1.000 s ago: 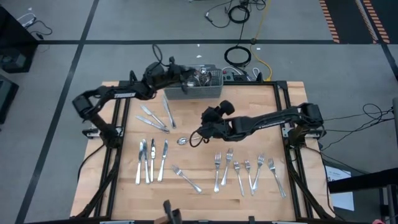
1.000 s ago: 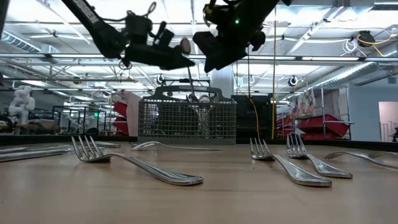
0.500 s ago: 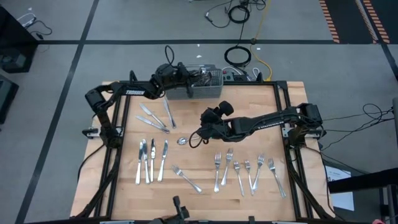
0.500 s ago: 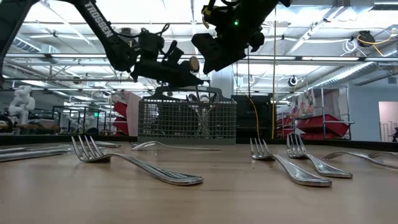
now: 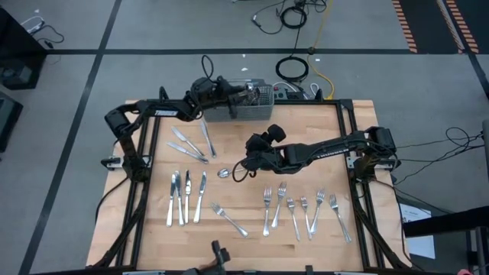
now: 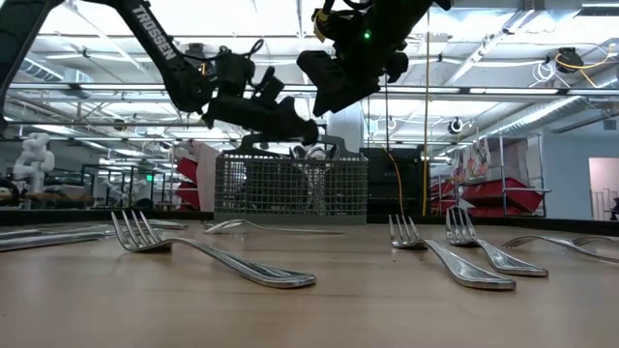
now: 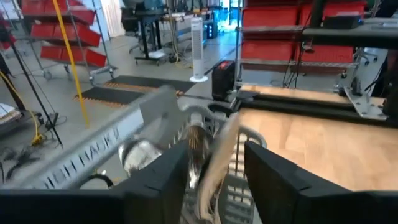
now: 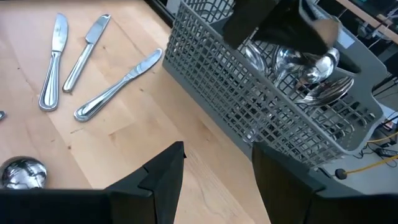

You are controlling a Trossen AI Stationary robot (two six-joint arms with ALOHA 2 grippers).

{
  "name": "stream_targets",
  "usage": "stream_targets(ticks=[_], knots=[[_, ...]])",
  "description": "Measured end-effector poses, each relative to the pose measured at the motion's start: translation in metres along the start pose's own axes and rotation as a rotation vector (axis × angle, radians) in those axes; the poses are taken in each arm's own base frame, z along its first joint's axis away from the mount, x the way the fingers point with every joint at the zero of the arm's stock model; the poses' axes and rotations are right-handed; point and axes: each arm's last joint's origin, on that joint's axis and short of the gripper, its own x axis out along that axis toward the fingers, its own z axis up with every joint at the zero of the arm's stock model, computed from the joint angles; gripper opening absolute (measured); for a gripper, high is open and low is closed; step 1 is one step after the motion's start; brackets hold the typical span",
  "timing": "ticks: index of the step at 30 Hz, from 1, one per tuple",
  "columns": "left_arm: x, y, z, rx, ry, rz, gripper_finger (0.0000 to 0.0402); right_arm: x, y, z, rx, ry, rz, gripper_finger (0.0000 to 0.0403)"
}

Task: Sort silverware
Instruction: Put the silver spoon into the gray utensil holder

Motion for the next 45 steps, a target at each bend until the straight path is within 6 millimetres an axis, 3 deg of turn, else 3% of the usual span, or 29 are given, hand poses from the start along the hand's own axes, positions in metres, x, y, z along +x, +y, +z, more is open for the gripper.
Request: stream_targets(ticks=[10, 13, 18, 22, 27, 32, 39, 45], knots=[[-0.039, -0.008, 0.063, 0.026, -0.064, -0.046, 0.0201, 0.0, 0.003, -0.001, -0.045, 0.032, 0.093, 0.0181], [-0.064, -0.017, 0.088, 0.016, -0.059, -0.163, 0.0201, -0.001, 0.006, -0.003, -0.103, 0.072, 0.214, 0.0181], [-0.123, -0.052, 0.126, -0.003, -0.041, -0.501, 0.0201, 0.0, 0.017, -0.013, -0.16, 0.134, 0.323, 0.0181], [-0.171, -0.081, 0.14, 0.041, -0.008, -0.648, 0.0201, 0.018, 0.038, -0.03, -0.255, 0.149, 0.338, 0.0181], [-0.216, -0.11, 0.144, 0.061, 0.046, -0.745, 0.0201, 0.05, 0.058, -0.047, -0.264, 0.158, 0.467, 0.0181], [-0.241, -0.129, 0.135, 0.066, 0.099, -0.803, 0.0202, 0.063, 0.063, -0.048, -0.252, 0.109, 0.514, 0.0181], [-0.243, -0.141, 0.113, 0.035, 0.181, -0.8, 0.0202, 0.073, 0.063, -0.052, -0.246, 0.119, 0.531, 0.0181], [-0.239, -0.146, 0.1, 0.036, 0.215, -0.808, 0.0202, 0.086, 0.074, -0.068, -0.26, 0.143, 0.532, 0.018]])
